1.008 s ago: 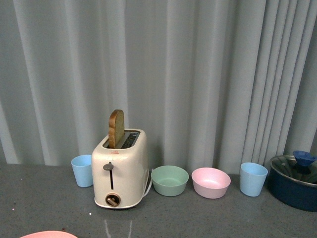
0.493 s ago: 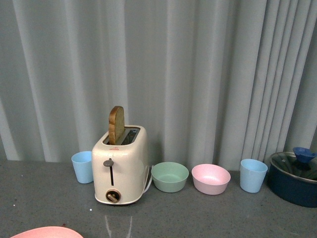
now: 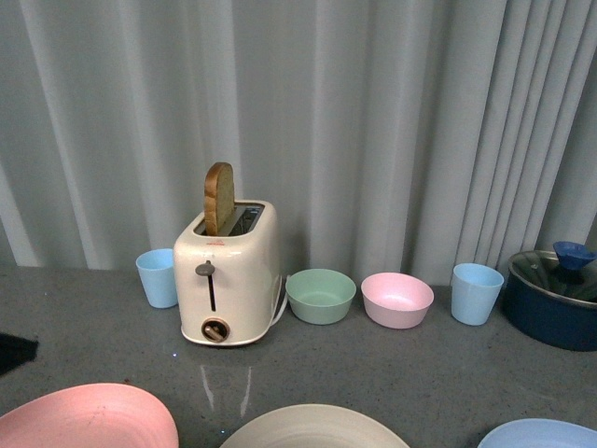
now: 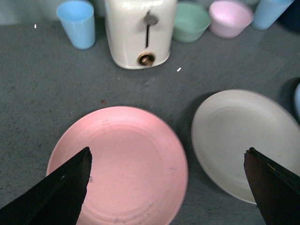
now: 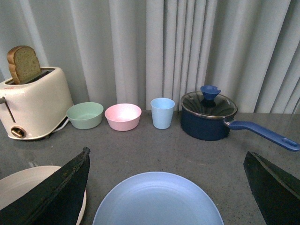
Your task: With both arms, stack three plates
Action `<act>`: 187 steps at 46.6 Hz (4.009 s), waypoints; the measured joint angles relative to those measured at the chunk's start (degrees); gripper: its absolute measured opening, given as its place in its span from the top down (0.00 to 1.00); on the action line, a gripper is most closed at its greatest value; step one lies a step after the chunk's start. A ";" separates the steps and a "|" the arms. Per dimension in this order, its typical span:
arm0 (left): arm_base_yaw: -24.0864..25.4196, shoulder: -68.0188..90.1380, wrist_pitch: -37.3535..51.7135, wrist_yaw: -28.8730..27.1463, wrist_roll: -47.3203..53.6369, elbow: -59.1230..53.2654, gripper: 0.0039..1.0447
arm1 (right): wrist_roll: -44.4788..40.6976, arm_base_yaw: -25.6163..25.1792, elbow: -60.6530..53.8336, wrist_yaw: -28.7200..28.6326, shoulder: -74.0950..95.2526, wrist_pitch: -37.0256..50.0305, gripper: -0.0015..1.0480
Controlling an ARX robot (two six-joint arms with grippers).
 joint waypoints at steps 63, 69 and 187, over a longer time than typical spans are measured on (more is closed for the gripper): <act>12.55 52.74 -5.46 -8.52 21.38 32.35 0.06 | 0.00 0.00 0.00 0.00 0.00 0.00 0.07; 12.92 53.27 -5.62 -8.48 22.10 32.61 0.06 | 0.00 0.00 0.00 0.00 0.00 0.00 0.07; 10.19 40.35 -33.70 10.12 17.20 44.46 0.97 | 0.00 0.00 0.00 0.00 0.00 0.00 0.07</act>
